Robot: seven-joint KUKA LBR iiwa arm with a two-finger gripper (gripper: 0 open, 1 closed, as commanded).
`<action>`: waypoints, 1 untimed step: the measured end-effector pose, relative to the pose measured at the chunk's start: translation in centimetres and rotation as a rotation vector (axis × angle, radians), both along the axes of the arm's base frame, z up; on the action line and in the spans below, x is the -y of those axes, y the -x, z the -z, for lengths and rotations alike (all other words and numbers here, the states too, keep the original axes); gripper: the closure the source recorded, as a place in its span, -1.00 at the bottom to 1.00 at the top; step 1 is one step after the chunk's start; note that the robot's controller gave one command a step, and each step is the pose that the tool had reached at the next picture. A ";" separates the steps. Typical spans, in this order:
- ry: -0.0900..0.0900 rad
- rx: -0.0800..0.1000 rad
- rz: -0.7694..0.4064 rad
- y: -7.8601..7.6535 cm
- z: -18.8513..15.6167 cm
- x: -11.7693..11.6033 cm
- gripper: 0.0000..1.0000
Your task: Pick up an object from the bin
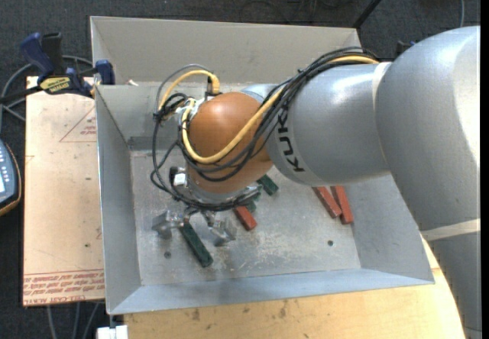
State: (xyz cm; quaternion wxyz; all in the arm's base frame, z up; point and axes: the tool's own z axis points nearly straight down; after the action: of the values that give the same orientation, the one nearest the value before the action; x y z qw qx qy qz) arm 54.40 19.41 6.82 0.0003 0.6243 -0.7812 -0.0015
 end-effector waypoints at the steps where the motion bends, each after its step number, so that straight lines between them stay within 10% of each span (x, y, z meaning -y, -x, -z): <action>1: -0.001 0.002 0.004 0.0 0.0 -0.1 -1.00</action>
Offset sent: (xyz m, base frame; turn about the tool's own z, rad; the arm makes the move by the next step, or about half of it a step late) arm 0.0000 0.0000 0.0000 0.0000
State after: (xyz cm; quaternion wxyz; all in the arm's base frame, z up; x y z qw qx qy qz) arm 54.42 19.50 6.82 -0.0009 0.6228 -0.7824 -0.0012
